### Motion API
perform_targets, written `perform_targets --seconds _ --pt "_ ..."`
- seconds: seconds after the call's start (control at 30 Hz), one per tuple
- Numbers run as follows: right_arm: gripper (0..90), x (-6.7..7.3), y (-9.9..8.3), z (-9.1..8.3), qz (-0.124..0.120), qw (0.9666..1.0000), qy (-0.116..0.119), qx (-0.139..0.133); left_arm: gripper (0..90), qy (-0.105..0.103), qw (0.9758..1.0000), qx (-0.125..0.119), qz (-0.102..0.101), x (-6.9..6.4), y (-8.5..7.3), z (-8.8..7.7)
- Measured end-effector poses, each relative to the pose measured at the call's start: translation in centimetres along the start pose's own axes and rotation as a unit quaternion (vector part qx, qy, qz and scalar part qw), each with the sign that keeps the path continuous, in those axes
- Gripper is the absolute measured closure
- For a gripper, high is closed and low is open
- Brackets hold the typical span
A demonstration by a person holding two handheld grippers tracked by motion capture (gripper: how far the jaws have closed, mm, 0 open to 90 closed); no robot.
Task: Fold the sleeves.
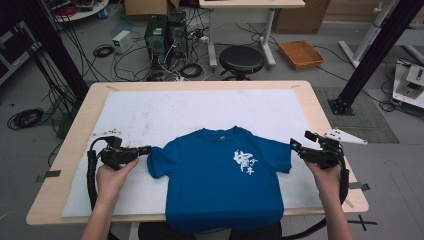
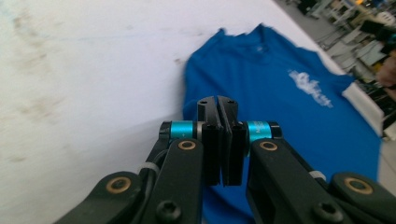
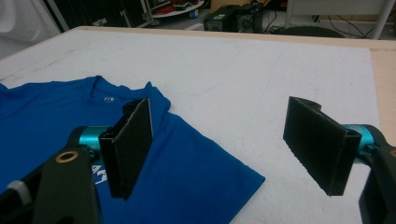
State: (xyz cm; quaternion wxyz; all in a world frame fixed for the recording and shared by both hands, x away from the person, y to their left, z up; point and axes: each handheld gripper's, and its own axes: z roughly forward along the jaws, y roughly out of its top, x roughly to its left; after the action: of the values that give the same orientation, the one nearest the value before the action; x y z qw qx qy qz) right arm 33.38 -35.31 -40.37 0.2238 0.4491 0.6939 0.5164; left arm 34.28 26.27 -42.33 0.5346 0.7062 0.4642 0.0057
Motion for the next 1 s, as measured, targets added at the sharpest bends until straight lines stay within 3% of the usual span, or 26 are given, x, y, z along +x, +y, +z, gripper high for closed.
perform_targets --seconds 0.2,0.27,0.4,0.43,0.67,0.83,0.97,1.0 --pt "23.7 0.1 0.2 0.0 0.000 1.0000 0.000 -0.002 88.2 -0.038 0.9991 0.006 0.017 -3.5 1.2 2.1" --pt "23.7 0.1 0.2 0.0 -0.001 1.0000 0.001 -0.003 88.2 -0.050 0.9986 0.008 0.014 -4.5 1.5 3.2" --pt "23.7 0.1 0.2 -0.1 -0.002 1.0000 0.000 -0.004 88.2 -0.062 0.9978 0.020 0.015 -5.8 1.9 5.1" --pt "23.7 0.1 0.2 -0.1 -0.001 1.0000 -0.001 -0.003 88.2 -0.067 0.9973 0.025 0.014 -6.6 2.1 6.5" --pt "24.2 0.1 0.1 -0.2 -0.002 1.0000 -0.009 -0.002 88.1 -0.073 0.9965 0.039 0.014 -7.8 2.0 10.3" --pt "24.3 -0.1 -0.1 -0.2 -0.001 0.9999 -0.011 -0.001 87.7 -0.070 0.9969 0.034 0.011 -7.9 1.8 12.0" --pt "24.4 -0.1 -0.1 -0.1 0.001 0.9999 -0.014 0.001 79.2 -0.073 0.9971 0.018 0.012 -8.1 1.8 12.2" --pt "24.5 -0.1 -0.1 -0.1 0.001 0.9999 -0.015 0.002 74.6 -0.080 0.9964 0.007 0.025 -8.1 1.9 12.0"
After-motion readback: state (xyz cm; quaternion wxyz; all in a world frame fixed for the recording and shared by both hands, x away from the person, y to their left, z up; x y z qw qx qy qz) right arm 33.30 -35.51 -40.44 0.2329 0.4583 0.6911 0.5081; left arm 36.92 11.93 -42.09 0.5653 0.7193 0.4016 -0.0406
